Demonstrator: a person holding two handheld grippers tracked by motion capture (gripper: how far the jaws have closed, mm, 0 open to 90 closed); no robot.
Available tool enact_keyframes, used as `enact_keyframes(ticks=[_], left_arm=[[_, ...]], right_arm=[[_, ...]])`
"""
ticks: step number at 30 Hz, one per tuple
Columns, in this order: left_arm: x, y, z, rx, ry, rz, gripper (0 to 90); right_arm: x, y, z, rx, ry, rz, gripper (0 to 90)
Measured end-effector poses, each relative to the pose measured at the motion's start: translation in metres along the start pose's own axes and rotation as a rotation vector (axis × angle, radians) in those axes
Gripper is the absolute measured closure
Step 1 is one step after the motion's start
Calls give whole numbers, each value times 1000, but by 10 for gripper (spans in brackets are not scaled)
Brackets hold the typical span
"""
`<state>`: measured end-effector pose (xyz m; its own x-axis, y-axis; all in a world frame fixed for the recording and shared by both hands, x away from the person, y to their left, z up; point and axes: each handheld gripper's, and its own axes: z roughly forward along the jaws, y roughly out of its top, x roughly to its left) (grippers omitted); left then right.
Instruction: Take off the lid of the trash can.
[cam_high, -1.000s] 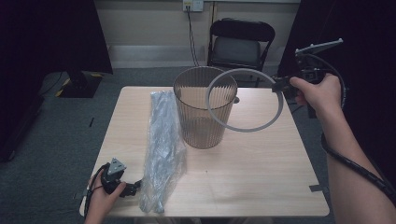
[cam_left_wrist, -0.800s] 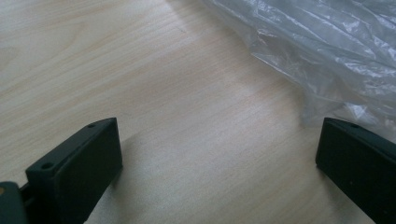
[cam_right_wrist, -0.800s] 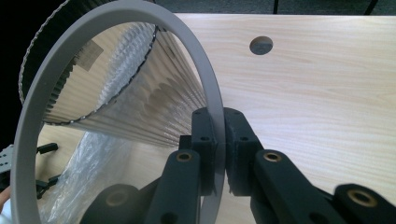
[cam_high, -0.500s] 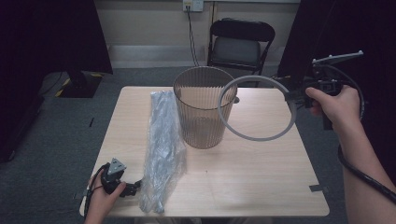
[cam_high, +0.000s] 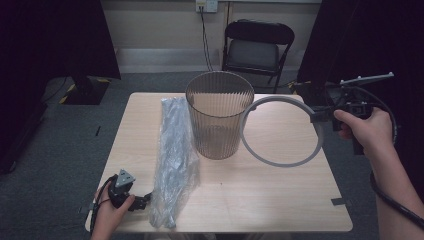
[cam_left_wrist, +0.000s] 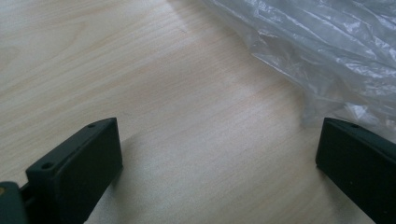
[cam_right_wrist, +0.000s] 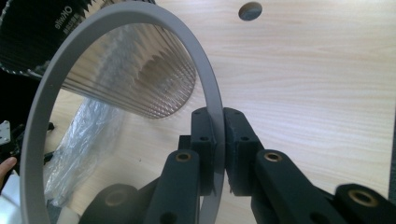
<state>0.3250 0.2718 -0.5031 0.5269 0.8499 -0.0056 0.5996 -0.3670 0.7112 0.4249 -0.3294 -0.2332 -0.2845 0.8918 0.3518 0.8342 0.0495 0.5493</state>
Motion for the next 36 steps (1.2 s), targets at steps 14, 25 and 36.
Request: enact_keyframes(ticks=[14,25,36], left_arm=[[0,0,0,-1,1,0,0],[0,0,0,-1,0,-1,0],[0,0,0,-1,0,-1,0]], right_arm=[[-22,-22,40,45,-1,9,830],[-38,-37,91,108,20,23,825],[-60,-66,140,153,41,19,816]])
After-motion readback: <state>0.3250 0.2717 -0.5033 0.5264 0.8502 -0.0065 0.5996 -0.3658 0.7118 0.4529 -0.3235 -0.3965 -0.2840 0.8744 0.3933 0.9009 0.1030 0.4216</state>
